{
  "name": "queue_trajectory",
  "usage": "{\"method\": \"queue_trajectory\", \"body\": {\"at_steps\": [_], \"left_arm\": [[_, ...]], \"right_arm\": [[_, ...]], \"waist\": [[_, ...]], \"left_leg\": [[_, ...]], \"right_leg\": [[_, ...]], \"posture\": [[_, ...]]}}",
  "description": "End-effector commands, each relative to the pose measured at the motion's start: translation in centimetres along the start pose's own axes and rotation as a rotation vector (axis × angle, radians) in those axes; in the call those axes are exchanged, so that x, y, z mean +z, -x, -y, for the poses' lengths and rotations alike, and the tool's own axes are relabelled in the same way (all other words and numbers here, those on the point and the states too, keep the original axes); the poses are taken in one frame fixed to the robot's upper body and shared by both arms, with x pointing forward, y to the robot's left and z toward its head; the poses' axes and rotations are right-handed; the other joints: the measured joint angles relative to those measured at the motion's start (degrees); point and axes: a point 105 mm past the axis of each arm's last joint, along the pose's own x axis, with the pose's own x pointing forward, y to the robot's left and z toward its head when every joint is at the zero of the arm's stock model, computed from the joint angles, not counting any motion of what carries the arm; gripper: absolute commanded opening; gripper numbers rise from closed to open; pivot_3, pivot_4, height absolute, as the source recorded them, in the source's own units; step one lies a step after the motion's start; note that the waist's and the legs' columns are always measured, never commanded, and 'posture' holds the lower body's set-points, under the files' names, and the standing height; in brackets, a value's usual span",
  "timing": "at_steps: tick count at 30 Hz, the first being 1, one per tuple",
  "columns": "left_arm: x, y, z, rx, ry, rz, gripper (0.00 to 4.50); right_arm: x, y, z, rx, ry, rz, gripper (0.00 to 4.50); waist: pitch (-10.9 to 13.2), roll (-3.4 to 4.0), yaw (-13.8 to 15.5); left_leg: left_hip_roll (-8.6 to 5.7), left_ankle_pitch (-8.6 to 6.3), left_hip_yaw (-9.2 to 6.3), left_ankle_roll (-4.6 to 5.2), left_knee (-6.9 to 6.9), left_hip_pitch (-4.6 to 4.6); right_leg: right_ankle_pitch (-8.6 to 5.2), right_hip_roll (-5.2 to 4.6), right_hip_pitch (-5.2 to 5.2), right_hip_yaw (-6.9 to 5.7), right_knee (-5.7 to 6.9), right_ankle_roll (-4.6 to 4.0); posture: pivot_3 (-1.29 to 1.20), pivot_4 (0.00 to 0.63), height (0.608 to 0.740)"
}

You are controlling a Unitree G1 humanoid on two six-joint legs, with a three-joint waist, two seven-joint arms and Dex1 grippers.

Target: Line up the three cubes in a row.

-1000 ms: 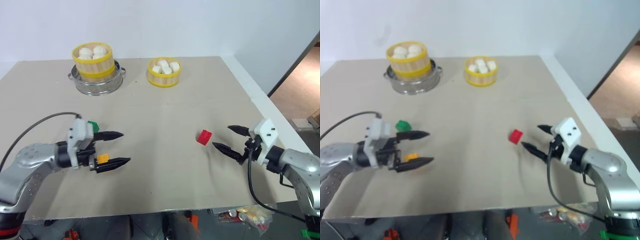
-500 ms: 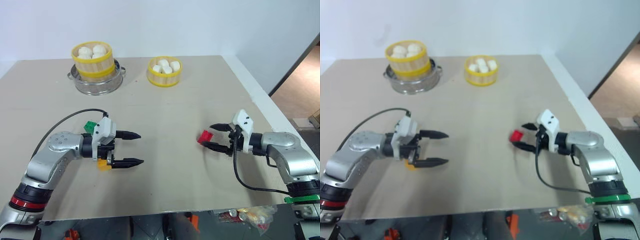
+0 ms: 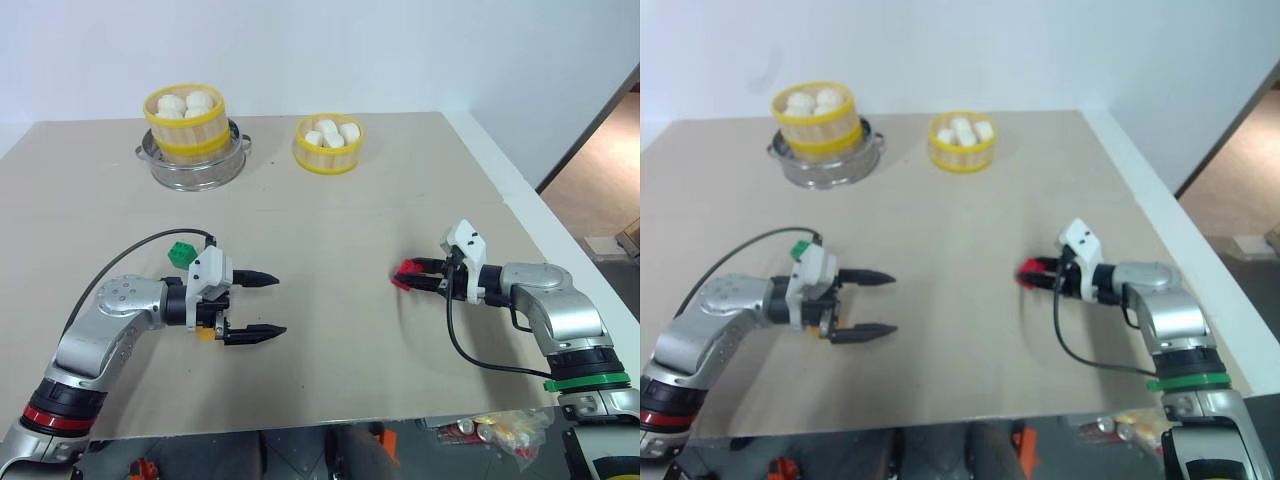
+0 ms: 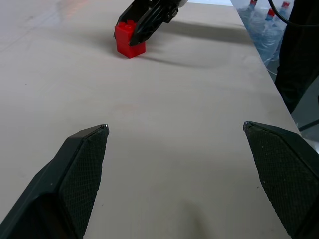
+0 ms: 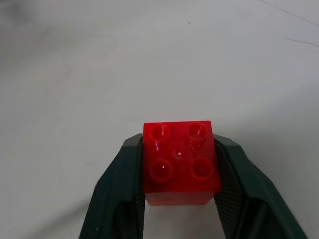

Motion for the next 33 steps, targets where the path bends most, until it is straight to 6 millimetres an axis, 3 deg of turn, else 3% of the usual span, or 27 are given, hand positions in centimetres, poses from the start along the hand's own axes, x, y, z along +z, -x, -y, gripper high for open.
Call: {"method": "queue_trajectory", "body": {"at_steps": [1, 7, 13, 18, 33], "left_arm": [[0.9, 0.6, -0.2, 0.030, -0.057, 0.008, 4.50], [1.1, 1.2, -0.2, 0.075, -0.054, 0.014, 4.50], [0.8, 2.5, 0.2, 0.125, -0.041, -0.004, 4.50], [0.2, 3.2, 0.4, 0.140, -0.035, -0.031, 4.50], [0.1, 2.9, 0.6, 0.144, -0.032, -0.025, 4.50]], "right_arm": [[1.1, 0.0, 0.2, 0.002, 0.090, 0.001, 1.25], [6.4, -2.3, -3.0, 0.241, 0.192, 0.062, 1.25], [7.3, -4.8, -7.9, 0.539, 0.329, 0.034, 1.25], [6.2, -6.1, -7.4, 0.585, 0.419, -0.005, 1.25], [5.3, -7.5, -6.7, 0.606, 0.421, -0.024, 1.25]], "waist": [[0.00, 0.00, 0.00], [0.02, 0.03, -0.59], [0.01, 0.02, -0.51], [0.02, 0.03, -0.07], [0.02, 0.04, -0.05]], "left_leg": [[0.00, 0.00, 0.01, 0.00, 0.00, 0.00], [0.18, 0.00, 0.14, 0.00, 0.03, 0.04], [0.55, -0.03, 0.07, 0.03, 0.02, 0.04], [0.65, -0.05, 0.10, 0.06, 0.03, 0.04], [0.82, -0.05, 0.23, 0.05, 0.09, 0.06]], "right_leg": [[0.01, 0.00, 0.00, 0.01, 0.00, 0.01], [0.12, 0.16, -0.05, 0.14, 0.01, -0.07], [0.10, 0.54, -0.06, 0.07, 0.00, -0.23], [0.14, 0.65, -0.11, 0.04, 0.01, -0.40], [0.28, 0.83, -0.17, 0.16, 0.02, -0.54]], "posture": [[0.00, 0.150, 0.740], [0.00, 0.150, 0.740], [0.00, 0.150, 0.740], [0.00, 0.150, 0.740], [0.00, 0.150, 0.740]]}}
